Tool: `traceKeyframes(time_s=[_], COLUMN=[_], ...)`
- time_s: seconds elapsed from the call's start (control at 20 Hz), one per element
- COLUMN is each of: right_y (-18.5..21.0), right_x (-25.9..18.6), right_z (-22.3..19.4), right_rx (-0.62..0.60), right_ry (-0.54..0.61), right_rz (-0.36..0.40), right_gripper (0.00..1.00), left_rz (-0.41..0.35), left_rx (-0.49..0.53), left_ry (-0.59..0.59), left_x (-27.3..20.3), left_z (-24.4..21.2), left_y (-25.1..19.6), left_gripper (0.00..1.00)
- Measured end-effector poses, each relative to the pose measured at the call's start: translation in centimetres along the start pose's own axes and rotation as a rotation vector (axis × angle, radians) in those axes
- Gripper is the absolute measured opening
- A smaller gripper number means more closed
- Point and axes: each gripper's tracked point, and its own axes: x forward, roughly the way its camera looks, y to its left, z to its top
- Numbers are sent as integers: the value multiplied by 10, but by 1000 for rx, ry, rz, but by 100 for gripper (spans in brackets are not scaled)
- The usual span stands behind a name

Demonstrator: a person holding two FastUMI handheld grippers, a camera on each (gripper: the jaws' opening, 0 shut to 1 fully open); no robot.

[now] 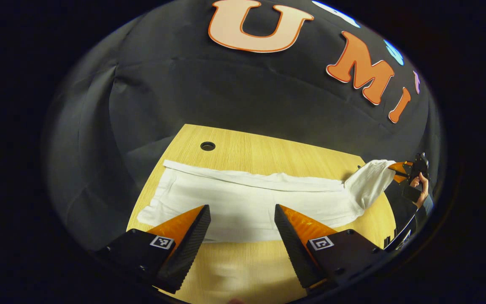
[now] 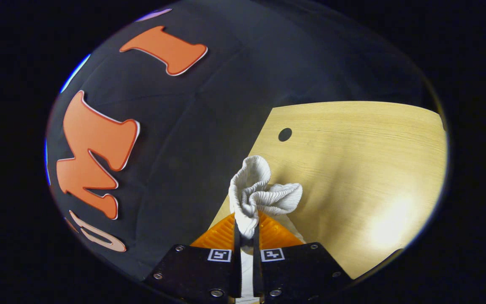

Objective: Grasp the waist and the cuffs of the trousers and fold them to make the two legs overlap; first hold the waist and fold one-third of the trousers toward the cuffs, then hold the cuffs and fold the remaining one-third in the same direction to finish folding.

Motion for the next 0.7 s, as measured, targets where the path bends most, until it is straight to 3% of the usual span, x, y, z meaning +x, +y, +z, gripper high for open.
traceKeyframes(time_s=[0.7], right_y=[-2], right_x=[16], right_z=[5], right_rx=[-103], right_ry=[109], right_rz=[122], right_gripper=[11], left_rz=[-13], left_rx=[-103], left_ry=[34], left_x=[-6], left_z=[-23], left_y=[94], left_gripper=[100])
